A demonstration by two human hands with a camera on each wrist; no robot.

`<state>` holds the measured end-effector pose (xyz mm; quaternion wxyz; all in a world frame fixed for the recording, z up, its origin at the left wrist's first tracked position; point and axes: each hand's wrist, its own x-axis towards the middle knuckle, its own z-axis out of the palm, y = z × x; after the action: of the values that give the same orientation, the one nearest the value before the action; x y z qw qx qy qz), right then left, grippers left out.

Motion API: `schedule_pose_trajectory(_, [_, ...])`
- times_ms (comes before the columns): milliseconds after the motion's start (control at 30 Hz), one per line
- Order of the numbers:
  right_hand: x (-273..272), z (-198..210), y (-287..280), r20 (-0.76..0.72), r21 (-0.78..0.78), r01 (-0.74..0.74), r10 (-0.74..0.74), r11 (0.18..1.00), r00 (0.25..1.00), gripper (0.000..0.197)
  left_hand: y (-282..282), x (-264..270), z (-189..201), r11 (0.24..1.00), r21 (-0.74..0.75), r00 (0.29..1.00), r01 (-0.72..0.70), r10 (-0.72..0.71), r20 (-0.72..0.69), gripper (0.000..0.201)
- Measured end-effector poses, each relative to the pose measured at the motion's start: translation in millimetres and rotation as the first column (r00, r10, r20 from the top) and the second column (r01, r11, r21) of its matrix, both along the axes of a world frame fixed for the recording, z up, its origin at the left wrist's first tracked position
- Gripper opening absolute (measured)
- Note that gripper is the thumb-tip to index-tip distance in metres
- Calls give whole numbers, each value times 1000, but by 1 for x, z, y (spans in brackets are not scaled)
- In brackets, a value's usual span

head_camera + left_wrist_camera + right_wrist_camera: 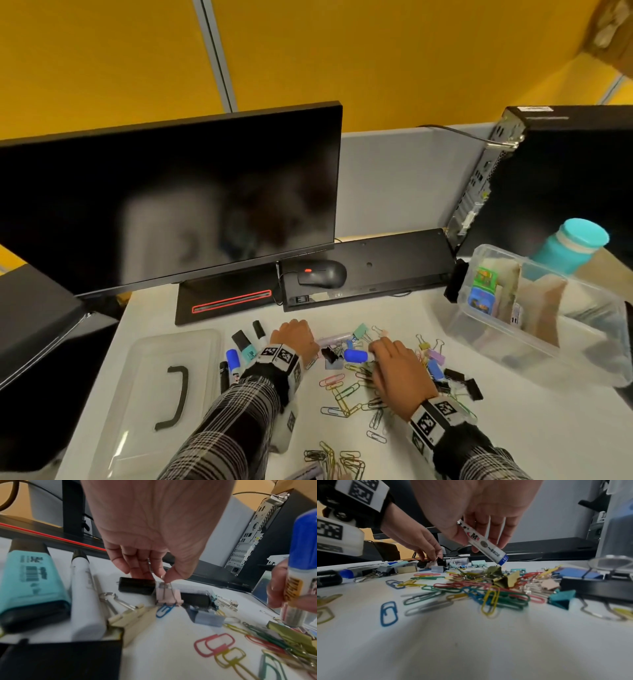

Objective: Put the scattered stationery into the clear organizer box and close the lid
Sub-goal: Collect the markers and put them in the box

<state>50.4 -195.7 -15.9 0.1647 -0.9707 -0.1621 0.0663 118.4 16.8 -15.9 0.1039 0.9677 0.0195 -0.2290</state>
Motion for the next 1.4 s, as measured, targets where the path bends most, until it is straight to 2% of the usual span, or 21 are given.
schedule_pose_trajectory(100, [-3,2,1,-2,-3,12,-12,1000,1000,31,5,-3,3,998,-55,1000,23,-22,12,24])
schedule_pose_trajectory(200, [-6,1,1,-21,-5,17,-17,1000,1000,32,10,-8,3,990,-120,998,68,-68,3,33])
schedule_pose_trajectory(333, [-9,-4,2,-30,-6,5,-5,1000,1000,33,13,-14,-2,980,-51,981,192,-191,32,46])
schedule_pose_trajectory(467, [-11,-2,1,-26,7,-2,2,1000,1000,35,13,-15,-5,976,-48,977,212,-211,22,42])
schedule_pose_trajectory(633, [-14,-2,-6,19,43,11,-12,999,1000,31,41,-6,14,972,88,937,218,-233,260,32])
schedule_pose_trajectory(700, [-16,-6,-9,65,51,6,-9,999,998,29,60,-1,23,955,187,915,230,-278,292,31])
schedule_pose_trajectory(833, [-20,-11,-10,112,30,-21,18,999,994,35,86,0,24,865,373,892,336,-419,167,28])
schedule_pose_trajectory(900, [-21,-10,-10,124,24,-48,44,999,991,49,91,-3,17,828,404,881,389,-462,99,28])
schedule_pose_trajectory(967, [-22,-5,-11,162,33,-62,56,998,985,53,94,-4,12,819,403,876,408,-476,80,29])
schedule_pose_trajectory(1067, [-14,13,-18,264,108,13,-41,994,964,41,94,-4,10,798,408,857,443,-511,70,29])
schedule_pose_trajectory(1167, [-1,37,-36,397,174,90,-153,981,905,25,91,-1,12,768,428,842,476,-539,31,32])
schedule_pose_trajectory(1300, [23,69,-83,513,215,248,-325,945,795,27,92,-1,17,752,448,836,483,-549,19,40])
schedule_pose_trajectory(1400, [33,90,-123,521,115,423,-417,899,745,28,93,-5,18,752,453,844,478,-536,-1,42])
